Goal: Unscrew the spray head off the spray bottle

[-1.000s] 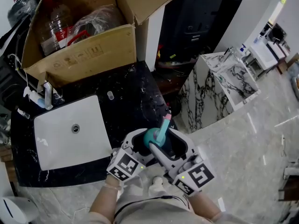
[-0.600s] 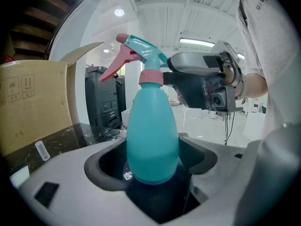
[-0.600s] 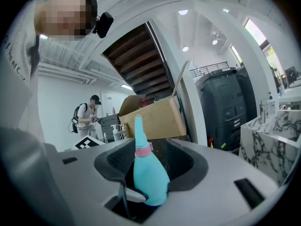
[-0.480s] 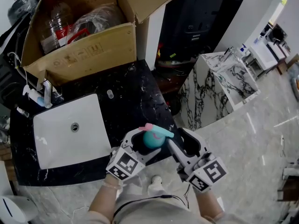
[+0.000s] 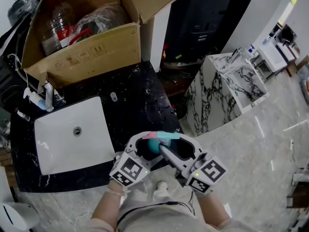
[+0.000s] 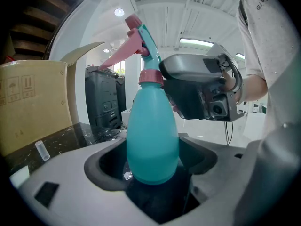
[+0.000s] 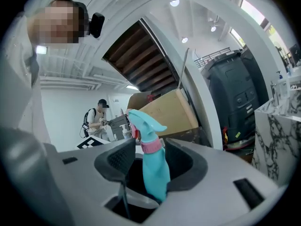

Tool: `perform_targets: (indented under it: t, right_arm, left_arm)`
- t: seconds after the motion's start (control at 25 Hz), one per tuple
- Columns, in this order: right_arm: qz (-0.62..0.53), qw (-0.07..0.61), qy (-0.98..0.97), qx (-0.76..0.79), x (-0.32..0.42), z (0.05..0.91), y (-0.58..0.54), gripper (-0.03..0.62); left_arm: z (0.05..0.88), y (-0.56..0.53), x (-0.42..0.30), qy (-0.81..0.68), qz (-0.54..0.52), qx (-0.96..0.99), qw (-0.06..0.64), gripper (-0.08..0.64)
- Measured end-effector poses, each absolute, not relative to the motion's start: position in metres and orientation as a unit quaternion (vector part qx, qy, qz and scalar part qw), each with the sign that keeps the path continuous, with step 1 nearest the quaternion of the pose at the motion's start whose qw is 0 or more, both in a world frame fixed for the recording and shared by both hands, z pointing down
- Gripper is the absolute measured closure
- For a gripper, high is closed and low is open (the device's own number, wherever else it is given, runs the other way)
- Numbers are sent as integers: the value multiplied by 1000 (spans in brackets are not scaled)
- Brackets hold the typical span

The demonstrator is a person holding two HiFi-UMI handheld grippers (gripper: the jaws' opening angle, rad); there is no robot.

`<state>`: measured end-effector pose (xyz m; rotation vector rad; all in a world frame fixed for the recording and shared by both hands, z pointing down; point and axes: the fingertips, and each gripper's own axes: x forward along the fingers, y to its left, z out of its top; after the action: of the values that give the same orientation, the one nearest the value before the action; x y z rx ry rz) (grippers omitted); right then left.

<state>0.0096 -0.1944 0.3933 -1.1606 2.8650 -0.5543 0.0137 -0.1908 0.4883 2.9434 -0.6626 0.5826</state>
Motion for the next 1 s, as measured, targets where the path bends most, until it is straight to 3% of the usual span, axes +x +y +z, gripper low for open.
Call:
perform_targets:
  t: [0.24,0.4,1.0]
  right_arm:
    - [-139,8,918,-372,-5,386,-206,388]
    - [-127,7,916,-381,-4,387,-211,428]
    - [-102,37,923,-369,1,358,-215,433]
  left_arm:
    - [488,-191,14,-217,190,957,35,210]
    - [488,-191,14,-218,190,957,36,210]
    - [490,-192,14,-219,189,956,43,210]
